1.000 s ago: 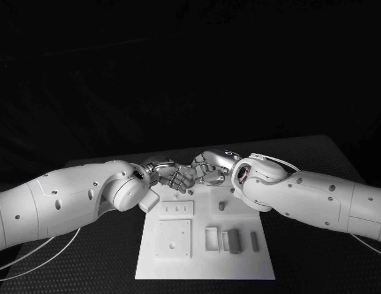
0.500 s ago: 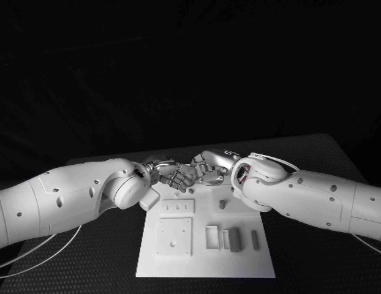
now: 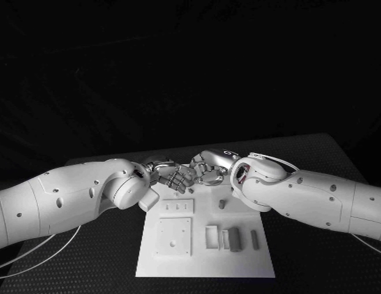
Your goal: Assemble the parts on the task board
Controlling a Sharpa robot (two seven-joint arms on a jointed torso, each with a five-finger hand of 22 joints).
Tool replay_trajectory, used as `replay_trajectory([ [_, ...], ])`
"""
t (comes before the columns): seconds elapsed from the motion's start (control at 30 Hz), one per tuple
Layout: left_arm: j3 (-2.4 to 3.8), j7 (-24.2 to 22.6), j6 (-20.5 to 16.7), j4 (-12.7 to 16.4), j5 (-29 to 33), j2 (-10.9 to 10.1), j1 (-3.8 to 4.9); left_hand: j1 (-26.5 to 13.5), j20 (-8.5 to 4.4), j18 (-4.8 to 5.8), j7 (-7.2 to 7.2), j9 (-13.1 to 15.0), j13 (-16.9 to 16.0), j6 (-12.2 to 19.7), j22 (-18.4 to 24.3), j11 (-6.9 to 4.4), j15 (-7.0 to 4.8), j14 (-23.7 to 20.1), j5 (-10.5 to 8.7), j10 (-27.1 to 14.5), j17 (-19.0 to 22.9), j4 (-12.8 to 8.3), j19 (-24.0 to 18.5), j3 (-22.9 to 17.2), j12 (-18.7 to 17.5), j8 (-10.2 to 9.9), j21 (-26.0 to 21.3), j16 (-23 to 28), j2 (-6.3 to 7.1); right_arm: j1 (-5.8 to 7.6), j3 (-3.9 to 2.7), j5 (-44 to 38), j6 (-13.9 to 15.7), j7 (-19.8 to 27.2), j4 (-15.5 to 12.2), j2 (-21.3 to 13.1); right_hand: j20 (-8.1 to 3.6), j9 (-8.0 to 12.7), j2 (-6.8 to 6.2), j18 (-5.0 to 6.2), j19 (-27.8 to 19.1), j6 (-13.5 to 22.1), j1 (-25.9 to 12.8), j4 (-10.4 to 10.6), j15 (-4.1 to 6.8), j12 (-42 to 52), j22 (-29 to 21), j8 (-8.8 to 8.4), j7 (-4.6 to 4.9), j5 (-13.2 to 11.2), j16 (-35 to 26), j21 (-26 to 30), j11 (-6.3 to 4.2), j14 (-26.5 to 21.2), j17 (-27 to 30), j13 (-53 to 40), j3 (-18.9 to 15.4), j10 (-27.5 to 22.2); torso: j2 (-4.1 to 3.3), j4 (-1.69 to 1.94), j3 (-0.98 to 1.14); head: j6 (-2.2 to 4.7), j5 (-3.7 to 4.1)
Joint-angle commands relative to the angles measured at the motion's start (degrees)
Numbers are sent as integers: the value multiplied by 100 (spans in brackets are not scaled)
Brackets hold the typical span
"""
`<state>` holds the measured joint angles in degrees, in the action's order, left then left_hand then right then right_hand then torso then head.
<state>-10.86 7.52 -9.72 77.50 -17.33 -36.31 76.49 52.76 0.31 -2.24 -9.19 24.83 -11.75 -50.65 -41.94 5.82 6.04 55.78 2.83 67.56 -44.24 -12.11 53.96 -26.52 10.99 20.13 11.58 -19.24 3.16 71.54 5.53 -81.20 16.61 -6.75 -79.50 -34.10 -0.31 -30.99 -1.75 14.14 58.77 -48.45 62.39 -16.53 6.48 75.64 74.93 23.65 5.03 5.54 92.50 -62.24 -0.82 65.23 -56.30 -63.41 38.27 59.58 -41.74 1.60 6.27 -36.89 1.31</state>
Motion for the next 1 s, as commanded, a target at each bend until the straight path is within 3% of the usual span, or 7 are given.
replay_trajectory([
  [0.03,4,8,77,-1,-57,26,-4,-65,-4,-73,-1,1,-7,-56,-10,-14,-9,24,-1,37,-11,27,8,13,-31,6,-29,28,12,-1,-2,-55,-62,46,-40,14,-28,-5,5,86,-1,-1225,14,-17,32,-10,93,11,-59,-8,28,-39,-78,4,-3,7,7,-96,-1,0,-2,-9,1],
  [1.0,4,102,64,-18,-173,78,-4,-116,-13,-71,18,0,-37,-105,-33,-31,-22,61,-2,87,-55,57,25,17,-35,16,-26,30,-29,-3,-1,-21,-132,39,-17,148,-34,-7,9,86,6,-1228,4,-16,40,-13,88,3,-60,-9,25,-38,-80,13,0,22,7,-98,0,-2,0,-39,-10],
])
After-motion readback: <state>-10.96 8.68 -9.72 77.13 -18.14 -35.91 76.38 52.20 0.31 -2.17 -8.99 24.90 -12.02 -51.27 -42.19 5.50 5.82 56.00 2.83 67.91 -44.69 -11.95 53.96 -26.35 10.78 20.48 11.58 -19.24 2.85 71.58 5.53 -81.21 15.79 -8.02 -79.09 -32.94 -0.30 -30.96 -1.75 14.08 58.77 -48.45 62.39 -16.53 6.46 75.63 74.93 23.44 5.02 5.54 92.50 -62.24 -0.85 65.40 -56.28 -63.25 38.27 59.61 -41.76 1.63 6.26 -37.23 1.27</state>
